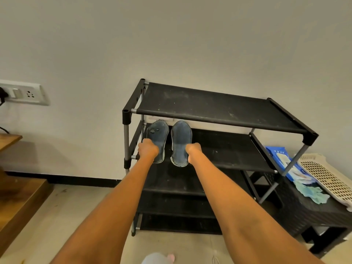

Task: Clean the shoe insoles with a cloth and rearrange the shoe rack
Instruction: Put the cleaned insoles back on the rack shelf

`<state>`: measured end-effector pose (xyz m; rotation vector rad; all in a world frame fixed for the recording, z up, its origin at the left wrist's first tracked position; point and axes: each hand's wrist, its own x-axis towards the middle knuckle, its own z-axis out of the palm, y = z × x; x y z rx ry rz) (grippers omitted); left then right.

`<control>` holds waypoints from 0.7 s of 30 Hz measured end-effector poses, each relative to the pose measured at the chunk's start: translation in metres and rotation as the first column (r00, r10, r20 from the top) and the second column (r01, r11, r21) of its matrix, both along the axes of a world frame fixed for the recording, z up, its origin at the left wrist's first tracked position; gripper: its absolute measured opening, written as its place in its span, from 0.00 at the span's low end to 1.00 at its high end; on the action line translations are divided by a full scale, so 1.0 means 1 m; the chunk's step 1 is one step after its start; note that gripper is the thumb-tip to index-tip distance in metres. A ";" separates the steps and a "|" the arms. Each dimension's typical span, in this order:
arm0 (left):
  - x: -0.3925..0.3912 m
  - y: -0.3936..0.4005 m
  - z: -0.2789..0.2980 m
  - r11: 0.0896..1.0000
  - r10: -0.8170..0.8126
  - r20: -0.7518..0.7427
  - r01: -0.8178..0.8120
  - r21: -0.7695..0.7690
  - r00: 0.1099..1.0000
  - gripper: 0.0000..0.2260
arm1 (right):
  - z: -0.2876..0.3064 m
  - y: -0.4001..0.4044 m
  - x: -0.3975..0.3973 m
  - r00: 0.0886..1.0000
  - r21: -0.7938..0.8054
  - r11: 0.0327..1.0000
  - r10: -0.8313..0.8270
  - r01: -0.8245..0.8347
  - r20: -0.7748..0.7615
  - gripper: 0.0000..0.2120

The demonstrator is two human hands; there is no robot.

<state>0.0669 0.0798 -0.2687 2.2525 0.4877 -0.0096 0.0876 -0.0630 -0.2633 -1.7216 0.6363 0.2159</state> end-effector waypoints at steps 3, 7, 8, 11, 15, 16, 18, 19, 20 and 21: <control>-0.004 -0.008 0.001 0.995 0.003 -0.051 0.002 0.104 0.999 0.20 | 0.000 0.003 -0.001 0.999 -0.069 0.996 0.051 -0.050 0.009 0.16; -0.018 -0.019 0.004 0.929 -0.071 -0.005 0.068 0.364 0.997 0.28 | 0.003 0.002 -0.008 0.999 -0.178 0.984 0.037 -0.032 0.023 0.18; -0.023 -0.025 0.006 0.918 -0.106 0.036 0.084 0.388 0.994 0.27 | 0.004 -0.004 -0.015 0.999 -0.209 0.978 0.018 -0.009 0.042 0.18; -0.035 -0.041 0.005 0.921 -0.210 0.210 0.121 0.372 0.955 0.20 | 0.001 -0.012 -0.037 0.987 -0.228 0.973 0.000 0.037 0.159 0.18; -0.079 -0.093 0.004 0.942 -0.336 0.370 0.302 0.148 0.866 0.16 | -0.011 -0.034 -0.095 0.968 -0.161 0.982 -0.058 0.100 0.246 0.16; -0.092 -0.108 0.003 0.932 -0.350 0.353 0.360 0.041 0.868 0.14 | -0.014 -0.041 -0.110 0.968 -0.132 0.986 -0.069 0.103 0.240 0.14; -0.121 -0.142 0.000 0.882 -0.345 0.271 0.409 -0.233 0.899 0.12 | -0.024 -0.063 -0.142 0.972 -0.051 0.991 -0.107 0.120 0.210 0.07; -0.132 -0.156 -0.003 0.847 -0.330 0.207 0.386 -0.367 0.921 0.13 | -0.027 -0.073 -0.157 0.971 -0.014 0.990 -0.134 0.139 0.197 0.07; -0.146 -0.174 -0.008 0.806 -0.330 0.130 0.351 -0.476 0.935 0.15 | -0.031 -0.087 -0.176 0.970 0.006 0.987 -0.158 0.159 0.184 0.11; -0.157 -0.189 -0.014 0.767 -0.335 0.072 0.316 -0.558 0.940 0.16 | -0.035 -0.100 -0.193 0.967 0.020 0.984 -0.180 0.179 0.182 0.15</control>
